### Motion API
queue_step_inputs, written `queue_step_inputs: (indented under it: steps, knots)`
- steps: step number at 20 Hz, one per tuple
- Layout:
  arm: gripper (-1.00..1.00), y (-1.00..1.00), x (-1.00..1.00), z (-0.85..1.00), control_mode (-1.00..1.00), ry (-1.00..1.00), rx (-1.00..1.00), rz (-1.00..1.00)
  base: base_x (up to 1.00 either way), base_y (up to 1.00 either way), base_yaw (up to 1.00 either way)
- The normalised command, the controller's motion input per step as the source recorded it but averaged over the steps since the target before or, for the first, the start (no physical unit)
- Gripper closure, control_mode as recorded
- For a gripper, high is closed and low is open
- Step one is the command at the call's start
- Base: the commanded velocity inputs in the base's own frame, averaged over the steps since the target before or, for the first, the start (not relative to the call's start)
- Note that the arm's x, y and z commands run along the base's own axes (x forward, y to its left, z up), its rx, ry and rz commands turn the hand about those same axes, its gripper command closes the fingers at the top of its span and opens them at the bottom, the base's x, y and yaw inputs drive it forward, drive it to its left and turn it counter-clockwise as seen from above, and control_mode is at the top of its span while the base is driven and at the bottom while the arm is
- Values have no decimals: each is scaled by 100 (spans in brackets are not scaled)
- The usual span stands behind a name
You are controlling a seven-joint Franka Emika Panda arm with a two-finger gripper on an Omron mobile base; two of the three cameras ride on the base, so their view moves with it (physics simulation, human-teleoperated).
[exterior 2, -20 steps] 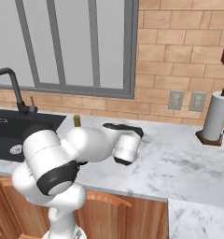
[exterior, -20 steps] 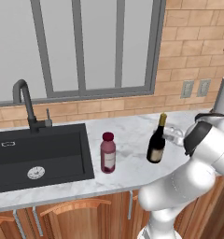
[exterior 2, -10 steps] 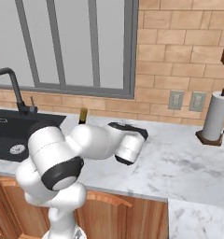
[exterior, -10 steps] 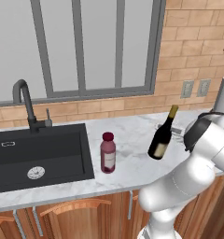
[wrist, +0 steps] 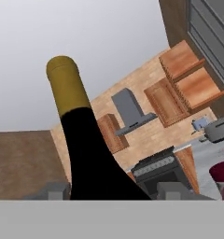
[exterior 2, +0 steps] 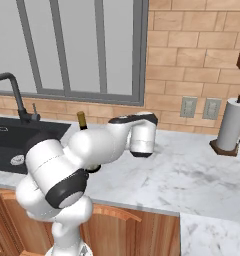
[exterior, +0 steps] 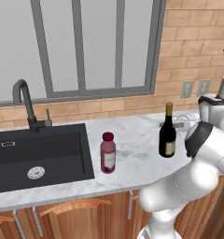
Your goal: There is a wine glass and glass cup on the dining counter. Place the wine bottle next to the wine glass and the juice bottle next to the glass cup.
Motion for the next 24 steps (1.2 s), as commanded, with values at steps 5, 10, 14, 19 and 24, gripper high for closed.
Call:
queue_step_inputs:
  steps: [5, 10, 14, 19, 24]
  knots:
    - [100, 4, -27, 1, -100, 0, -8, 0, 0, 0, 0]
    - [100, 3, -16, 1, -100, 0, 1, 0, 0, 0, 0]
    - [100, 4, -2, 5, -100, 0, 2, 0, 0, 0, 0]
    - [100, 0, 0, 10, -100, 0, 1, 0, 0, 0, 0]
    - [100, 0, 0, 4, -100, 0, 1, 2, 0, 0, 0]
